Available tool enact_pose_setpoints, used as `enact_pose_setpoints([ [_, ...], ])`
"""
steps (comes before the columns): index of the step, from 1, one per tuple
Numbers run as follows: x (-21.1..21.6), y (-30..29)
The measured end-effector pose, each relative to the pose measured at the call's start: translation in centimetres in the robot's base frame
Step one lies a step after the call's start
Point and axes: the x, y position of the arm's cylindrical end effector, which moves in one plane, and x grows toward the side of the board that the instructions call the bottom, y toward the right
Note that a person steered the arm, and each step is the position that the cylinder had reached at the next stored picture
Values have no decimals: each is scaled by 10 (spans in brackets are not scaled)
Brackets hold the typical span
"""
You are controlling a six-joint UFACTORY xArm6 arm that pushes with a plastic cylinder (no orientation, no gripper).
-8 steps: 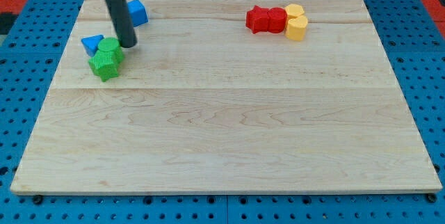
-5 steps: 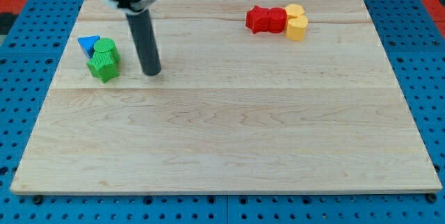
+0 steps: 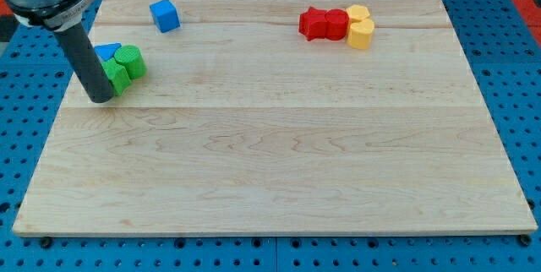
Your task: Push green blocks blue triangle into blue cube
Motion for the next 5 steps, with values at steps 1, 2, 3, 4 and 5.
enact_pose_setpoints([
  [1, -12, 1],
  [2, -24, 3],
  [3, -36, 8],
  [4, -54, 10],
  [5, -75, 12],
])
